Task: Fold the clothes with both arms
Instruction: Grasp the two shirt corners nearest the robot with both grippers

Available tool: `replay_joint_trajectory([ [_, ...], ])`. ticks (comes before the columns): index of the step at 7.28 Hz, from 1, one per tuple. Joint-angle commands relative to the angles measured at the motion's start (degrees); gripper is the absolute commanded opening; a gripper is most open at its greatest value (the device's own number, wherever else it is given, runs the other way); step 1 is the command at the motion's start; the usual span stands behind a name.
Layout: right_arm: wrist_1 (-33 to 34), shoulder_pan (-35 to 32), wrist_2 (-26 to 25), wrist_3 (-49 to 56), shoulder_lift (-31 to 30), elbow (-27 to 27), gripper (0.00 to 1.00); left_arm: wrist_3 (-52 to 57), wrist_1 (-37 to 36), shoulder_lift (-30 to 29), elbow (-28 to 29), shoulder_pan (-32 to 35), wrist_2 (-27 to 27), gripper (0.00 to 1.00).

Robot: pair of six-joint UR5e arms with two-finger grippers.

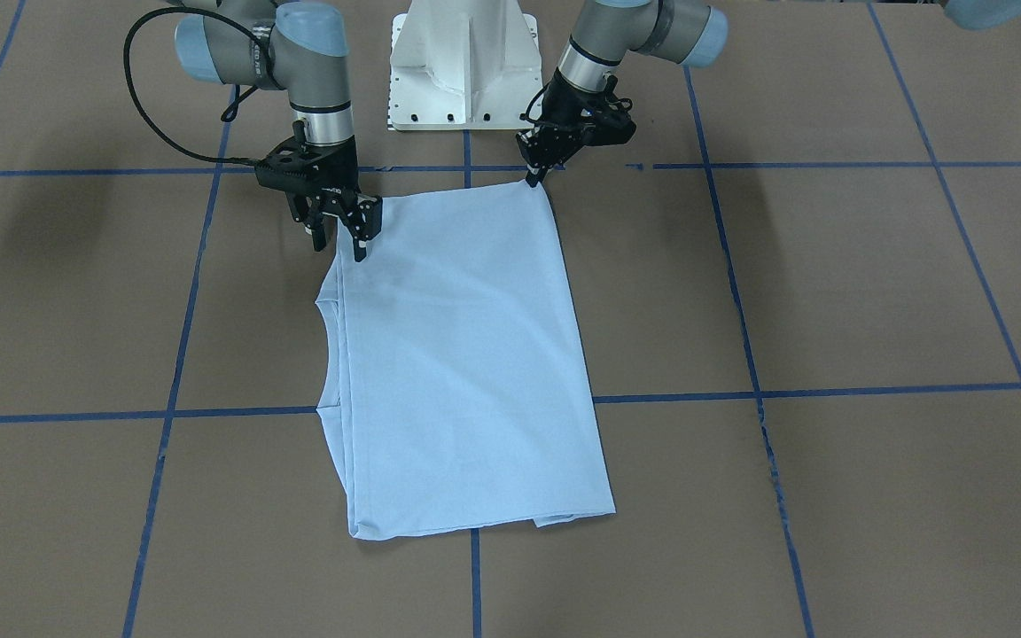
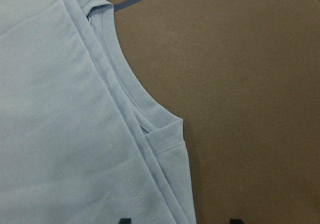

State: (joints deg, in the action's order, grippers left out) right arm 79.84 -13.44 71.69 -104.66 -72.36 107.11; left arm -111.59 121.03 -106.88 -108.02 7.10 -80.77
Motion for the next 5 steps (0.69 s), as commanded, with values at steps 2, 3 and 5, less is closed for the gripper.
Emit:
replay_joint_trajectory([
  [2,0.1,-0.1,-0.1,0.8,0.2,-0.6,0.69,0.1,0.0,0.0,0.0,0.0,0.0,0.0],
  [3,0.1,-0.2,-0.2,0.8,0.2,-0.6,0.67,0.1,0.1,0.0,0.0,-0.1,0.0,0.0],
  [5,0.1,-0.1,-0.2,0.8,0.2,-0.7,0.64,0.1,0.1,0.0,0.0,0.0,0.0,0.0],
])
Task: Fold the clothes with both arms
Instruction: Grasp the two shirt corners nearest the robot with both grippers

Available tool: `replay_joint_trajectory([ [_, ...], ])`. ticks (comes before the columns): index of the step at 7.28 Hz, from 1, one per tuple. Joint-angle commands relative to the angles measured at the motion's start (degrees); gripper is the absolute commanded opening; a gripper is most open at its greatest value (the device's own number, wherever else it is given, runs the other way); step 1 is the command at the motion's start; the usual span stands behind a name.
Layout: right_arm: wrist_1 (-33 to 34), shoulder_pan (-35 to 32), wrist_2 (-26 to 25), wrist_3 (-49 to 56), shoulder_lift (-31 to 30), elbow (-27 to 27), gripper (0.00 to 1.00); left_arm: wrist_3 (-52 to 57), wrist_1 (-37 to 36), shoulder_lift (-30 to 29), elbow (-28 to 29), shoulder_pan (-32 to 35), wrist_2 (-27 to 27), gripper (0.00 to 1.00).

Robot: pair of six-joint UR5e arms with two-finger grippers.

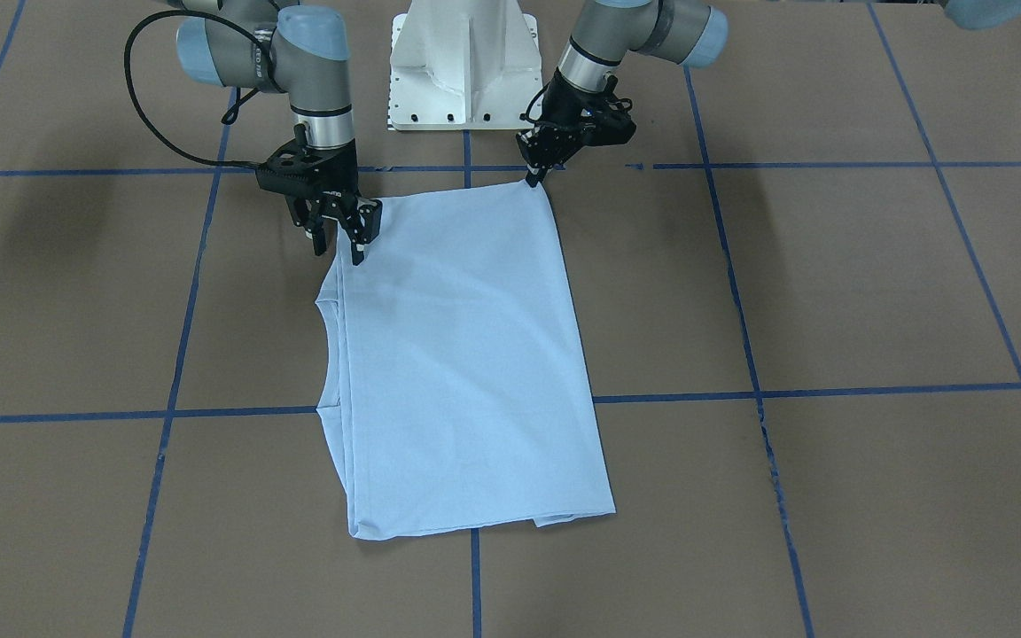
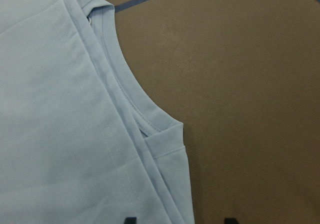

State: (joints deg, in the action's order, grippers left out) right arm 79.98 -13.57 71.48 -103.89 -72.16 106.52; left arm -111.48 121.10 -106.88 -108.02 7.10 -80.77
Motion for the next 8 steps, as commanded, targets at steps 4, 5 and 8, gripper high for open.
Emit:
replay_joint_trajectory([
  [4,0.0,-0.1,-0.3,0.0,1.3,-1.0,0.44,0.0,0.0,0.0,0.0,0.0,0.0,0.0],
  [5,0.0,-0.1,-0.3,0.0,1.3,-1.0,0.28,0.0,0.0,0.0,0.0,0.0,0.0,0.0],
  [8,-0.2,-0.3,-0.4,-0.1,1.4,-0.4,0.0,0.0,0.0,0.0,0.0,0.0,0.0,0.0],
])
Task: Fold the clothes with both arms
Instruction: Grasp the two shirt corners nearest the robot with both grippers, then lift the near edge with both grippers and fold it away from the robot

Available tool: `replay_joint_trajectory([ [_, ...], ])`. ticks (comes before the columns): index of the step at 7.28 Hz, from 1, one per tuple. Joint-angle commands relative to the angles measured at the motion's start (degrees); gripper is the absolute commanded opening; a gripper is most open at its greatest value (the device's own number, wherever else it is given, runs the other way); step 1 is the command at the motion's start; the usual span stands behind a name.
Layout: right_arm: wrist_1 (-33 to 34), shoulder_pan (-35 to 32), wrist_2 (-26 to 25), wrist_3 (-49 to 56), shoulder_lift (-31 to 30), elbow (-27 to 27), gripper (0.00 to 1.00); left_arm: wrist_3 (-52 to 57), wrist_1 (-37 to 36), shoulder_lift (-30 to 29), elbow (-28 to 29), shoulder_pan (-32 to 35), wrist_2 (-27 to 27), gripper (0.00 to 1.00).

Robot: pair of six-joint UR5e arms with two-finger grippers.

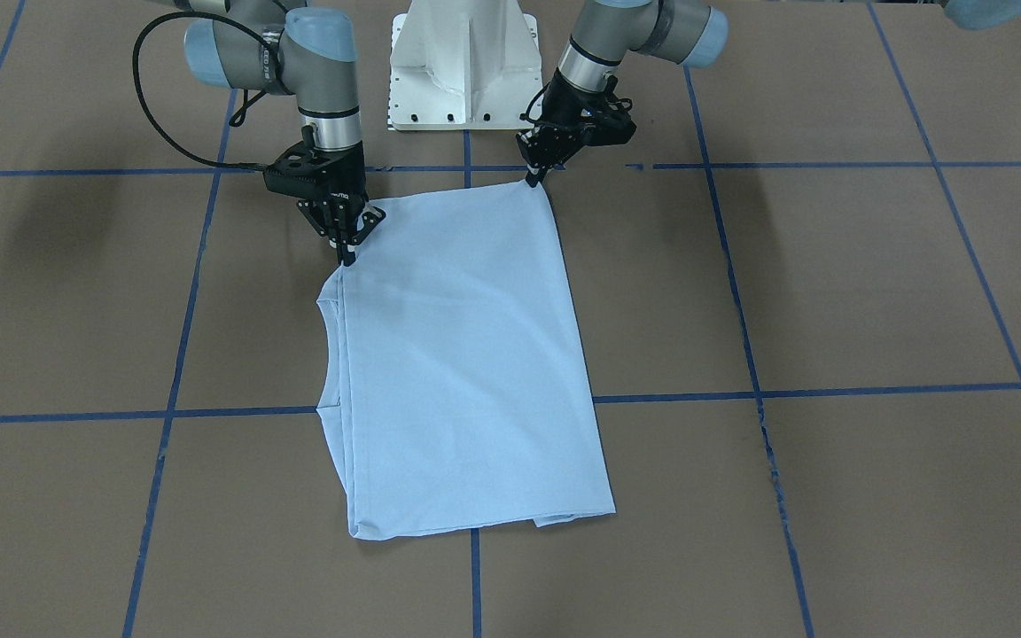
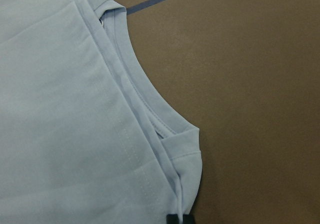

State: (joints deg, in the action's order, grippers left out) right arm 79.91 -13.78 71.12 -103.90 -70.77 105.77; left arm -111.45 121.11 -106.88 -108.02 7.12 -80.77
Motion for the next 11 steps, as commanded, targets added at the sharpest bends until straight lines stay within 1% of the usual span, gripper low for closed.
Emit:
replay_joint_trajectory([
  [1,-0.1,-0.1,0.0,-0.3,0.4,0.4,0.0,0.0,0.0,0.0,-0.1,0.0,0.0,0.0],
  [2,-0.1,-0.3,0.0,-0.5,0.6,0.7,0.0,0.3,-0.2,0.0,-0.7,0.0,-0.3,0.0],
  [3,-0.1,-0.5,0.1,-0.4,0.6,2.5,0.0,0.6,-0.8,0.3,-3.7,0.3,-1.4,0.0],
  [4,0.2,-0.7,0.2,-0.4,-0.2,6.1,0.0,0.6,-1.7,1.4,-8.6,0.9,-3.1,0.0],
  [5,4.3,-0.1,0.3,-0.8,-1.4,11.2,0.0,0.6,-8.4,1.9,-15.2,0.8,-3.3,0.0],
  [6,11.5,1.8,0.5,-2.2,-1.6,18.3,0.0,0.6,-16.8,1.5,-22.7,0.6,-3.3,0.0],
  [7,18.8,4.4,0.5,-4.6,-1.4,24.9,0.0,0.6,-23.7,1.0,-28.3,0.2,-3.5,0.0],
  [8,22.5,5.9,0.5,-5.2,-0.8,28.1,0.0,0.6,-27.6,-1.5,-29.9,0.3,-5.6,0.0],
  [9,22.6,6.0,0.4,-5.3,-0.5,26.8,0.0,0.6,-30.4,-3.1,-29.3,0.9,-7.4,0.0],
  [10,22.5,6.1,0.4,-5.1,0.7,24.7,0.0,2.7,-30.6,-3.3,-29.1,1.9,-7.5,0.0],
  [11,22.4,3.8,0.5,-4.6,3.1,22.0,0.0,7.5,-30.8,-4.3,-28.8,5.6,-7.6,0.0],
])
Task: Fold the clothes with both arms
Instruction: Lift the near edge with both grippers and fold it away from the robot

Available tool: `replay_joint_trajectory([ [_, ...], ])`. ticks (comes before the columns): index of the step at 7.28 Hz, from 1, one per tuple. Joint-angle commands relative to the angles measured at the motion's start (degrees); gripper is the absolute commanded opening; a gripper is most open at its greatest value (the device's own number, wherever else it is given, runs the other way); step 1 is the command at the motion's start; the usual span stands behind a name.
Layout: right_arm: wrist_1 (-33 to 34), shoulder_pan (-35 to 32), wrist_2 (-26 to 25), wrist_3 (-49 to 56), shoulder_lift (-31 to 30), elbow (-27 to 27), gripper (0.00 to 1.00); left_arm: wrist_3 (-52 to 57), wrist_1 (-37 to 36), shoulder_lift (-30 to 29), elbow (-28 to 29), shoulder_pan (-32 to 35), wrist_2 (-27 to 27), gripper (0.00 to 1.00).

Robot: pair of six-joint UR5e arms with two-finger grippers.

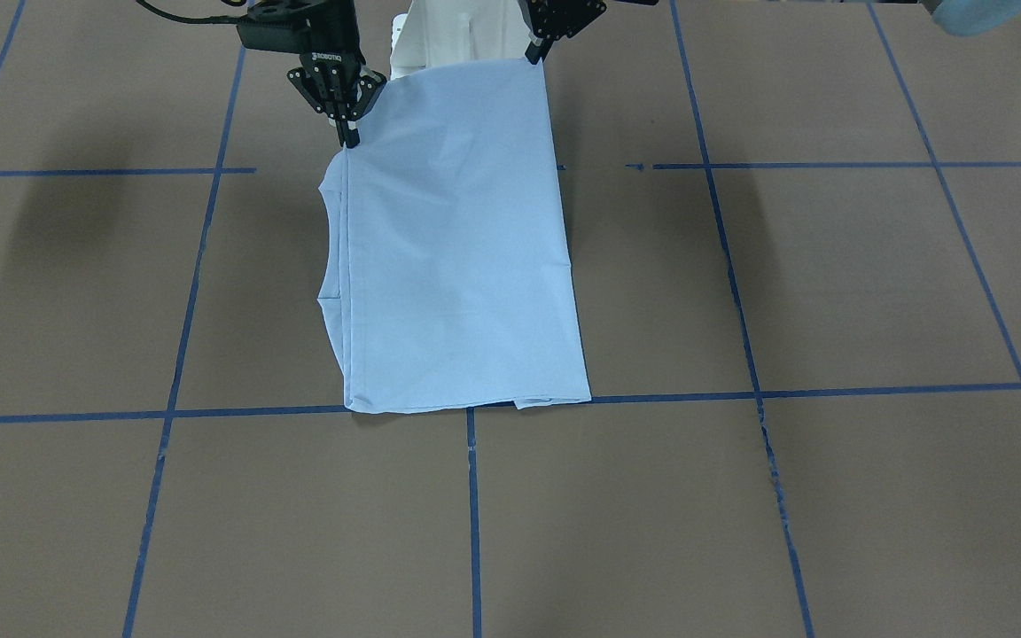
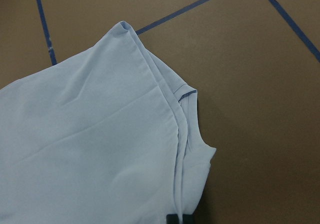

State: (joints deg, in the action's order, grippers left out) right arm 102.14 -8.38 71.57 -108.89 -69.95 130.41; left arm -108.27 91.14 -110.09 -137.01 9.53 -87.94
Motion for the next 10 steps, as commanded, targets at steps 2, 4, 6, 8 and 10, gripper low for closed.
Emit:
replay_joint_trajectory([
  [2,-0.1,-7.0,2.0,1.4,5.9,-7.0,0.0,11.5,-0.8,-3.9,4.7,11.7,-4.1,0.0],
  [4,-0.2,-11.8,5.1,3.7,10.1,-12.3,0.0,15.1,-0.3,-8.4,14.6,16.1,-5.0,0.0],
  [6,-5.0,-14.8,5.3,5.1,10.8,-18.9,0.0,18.2,1.0,-10.9,20.3,20.5,-5.0,0.0],
  [8,-11.2,-17.7,6.8,6.4,14.0,-29.3,0.0,21.6,5.9,-13.0,29.1,24.2,-5.0,0.0],
  [10,-14.8,-19.2,7.3,7.2,16.1,-36.5,0.0,24.9,9.6,-16.6,38.8,26.8,-5.0,0.0],
])
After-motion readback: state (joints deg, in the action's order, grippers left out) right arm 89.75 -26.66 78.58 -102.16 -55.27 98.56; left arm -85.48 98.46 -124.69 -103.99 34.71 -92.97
